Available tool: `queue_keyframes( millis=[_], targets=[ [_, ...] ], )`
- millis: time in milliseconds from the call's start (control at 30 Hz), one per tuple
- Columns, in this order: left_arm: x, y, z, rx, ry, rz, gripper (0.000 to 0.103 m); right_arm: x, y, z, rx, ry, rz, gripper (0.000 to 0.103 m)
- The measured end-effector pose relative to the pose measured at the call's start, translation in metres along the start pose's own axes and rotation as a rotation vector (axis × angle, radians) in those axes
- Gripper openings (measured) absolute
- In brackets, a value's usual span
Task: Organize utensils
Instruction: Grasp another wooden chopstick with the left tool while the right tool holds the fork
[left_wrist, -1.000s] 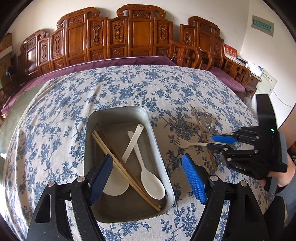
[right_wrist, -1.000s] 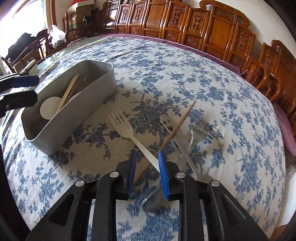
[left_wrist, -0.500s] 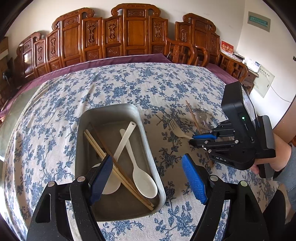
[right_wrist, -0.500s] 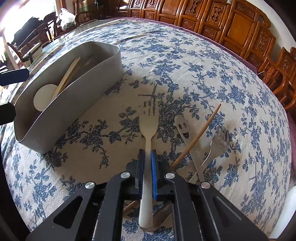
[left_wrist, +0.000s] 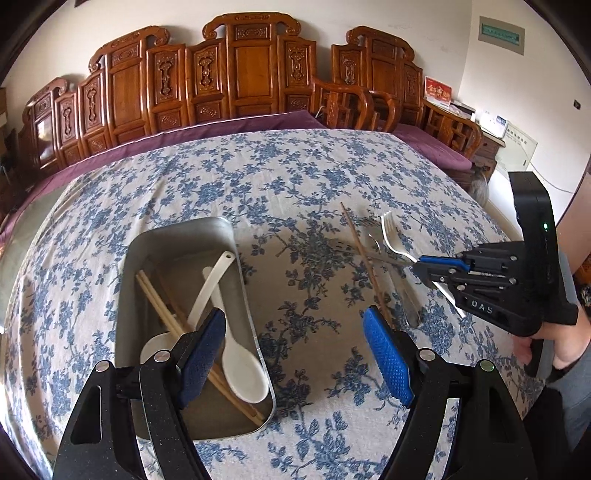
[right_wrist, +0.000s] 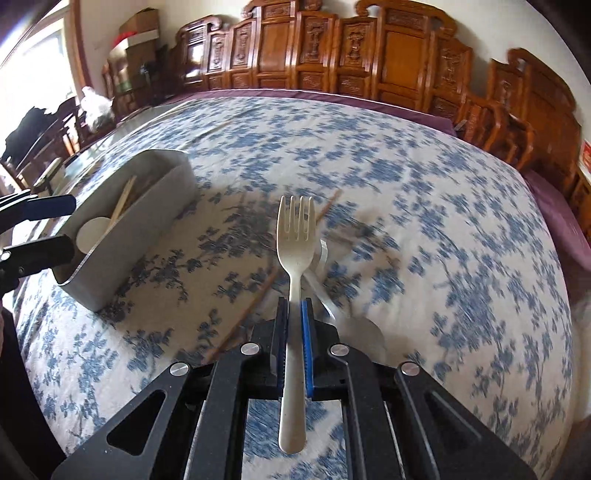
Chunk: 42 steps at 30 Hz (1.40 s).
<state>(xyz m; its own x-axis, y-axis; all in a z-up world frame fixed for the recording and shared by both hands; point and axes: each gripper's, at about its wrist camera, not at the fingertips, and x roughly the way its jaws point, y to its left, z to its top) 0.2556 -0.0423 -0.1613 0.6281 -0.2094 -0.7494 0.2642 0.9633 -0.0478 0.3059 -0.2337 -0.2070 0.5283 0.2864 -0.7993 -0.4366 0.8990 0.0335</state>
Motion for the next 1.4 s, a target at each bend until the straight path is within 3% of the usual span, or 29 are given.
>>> queue_keyframes(
  millis=[300,733,1033,1333,1400],
  targets=[
    [0.023,-0.033,0.011,0.051,0.036,0.001,0.063,-0.005,-0.028,-0.025,0.062,-0.03,-0.013,0.009],
    [0.095,-0.077,0.028,0.056,0.145,-0.042,0.045,-0.017,-0.055,-0.024,0.11,-0.049,-0.005,0.009],
    [0.129,-0.083,0.041,0.051,0.181,-0.018,0.028,-0.015,-0.06,-0.022,0.118,-0.045,-0.001,0.009],
    [0.144,-0.08,0.042,0.04,0.2,0.029,0.022,-0.015,-0.06,-0.022,0.129,-0.047,0.021,0.009],
    [0.143,-0.079,0.042,0.038,0.199,0.028,0.014,-0.015,-0.06,-0.022,0.133,-0.045,0.024,0.009]
  ],
)
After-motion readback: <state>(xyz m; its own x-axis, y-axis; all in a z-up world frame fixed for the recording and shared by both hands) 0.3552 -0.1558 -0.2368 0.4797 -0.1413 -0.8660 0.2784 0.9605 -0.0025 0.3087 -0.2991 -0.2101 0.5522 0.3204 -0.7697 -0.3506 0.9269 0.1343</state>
